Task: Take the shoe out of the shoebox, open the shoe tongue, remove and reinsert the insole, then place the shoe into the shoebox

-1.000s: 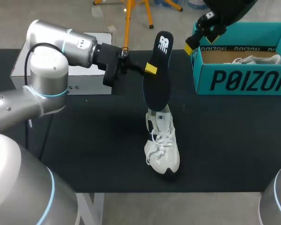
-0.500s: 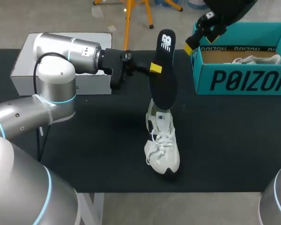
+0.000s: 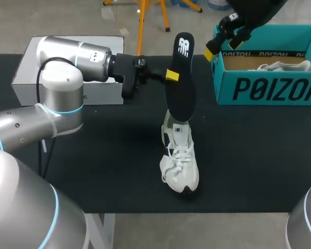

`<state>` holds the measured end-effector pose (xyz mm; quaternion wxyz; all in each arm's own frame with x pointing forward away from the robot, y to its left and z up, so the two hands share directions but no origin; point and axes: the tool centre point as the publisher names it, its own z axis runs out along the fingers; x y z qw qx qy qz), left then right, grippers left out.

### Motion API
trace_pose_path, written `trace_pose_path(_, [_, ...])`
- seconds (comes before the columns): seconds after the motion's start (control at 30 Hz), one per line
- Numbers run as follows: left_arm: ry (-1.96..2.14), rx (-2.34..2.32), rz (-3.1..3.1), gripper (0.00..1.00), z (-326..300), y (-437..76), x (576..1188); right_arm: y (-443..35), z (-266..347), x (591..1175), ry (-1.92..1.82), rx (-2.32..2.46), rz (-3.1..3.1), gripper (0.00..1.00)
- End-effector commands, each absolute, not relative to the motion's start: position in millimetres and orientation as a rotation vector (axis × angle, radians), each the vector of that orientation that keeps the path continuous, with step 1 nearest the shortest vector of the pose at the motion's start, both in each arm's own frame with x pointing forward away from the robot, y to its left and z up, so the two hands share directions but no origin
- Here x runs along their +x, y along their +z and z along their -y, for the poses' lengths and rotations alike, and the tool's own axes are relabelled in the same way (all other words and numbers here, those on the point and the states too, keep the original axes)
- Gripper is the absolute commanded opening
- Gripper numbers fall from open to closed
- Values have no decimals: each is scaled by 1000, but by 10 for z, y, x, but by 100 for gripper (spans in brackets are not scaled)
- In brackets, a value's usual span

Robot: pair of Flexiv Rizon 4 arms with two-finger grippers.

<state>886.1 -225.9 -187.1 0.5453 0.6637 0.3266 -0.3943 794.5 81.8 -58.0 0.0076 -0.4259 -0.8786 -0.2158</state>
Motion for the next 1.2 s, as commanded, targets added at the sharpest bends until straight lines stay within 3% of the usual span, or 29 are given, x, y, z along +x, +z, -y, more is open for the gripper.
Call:
trace_pose_path(0.03, [-936, 1576, -773, 0, 2274, -1874, 8870, -967, -535, 7961, -1007, -1328, 2401, 100])
trace_pose_path(0.47, [-936, 1576, -773, 0, 2274, -1874, 8870, -1501, -576, 7900, -1347, -1243, 2137, 100])
trace_pose_path(1.2, [-936, 1576, -773, 0, 2274, -1874, 8870, -1943, -1174, 8333, -1370, -1098, 2147, 100])
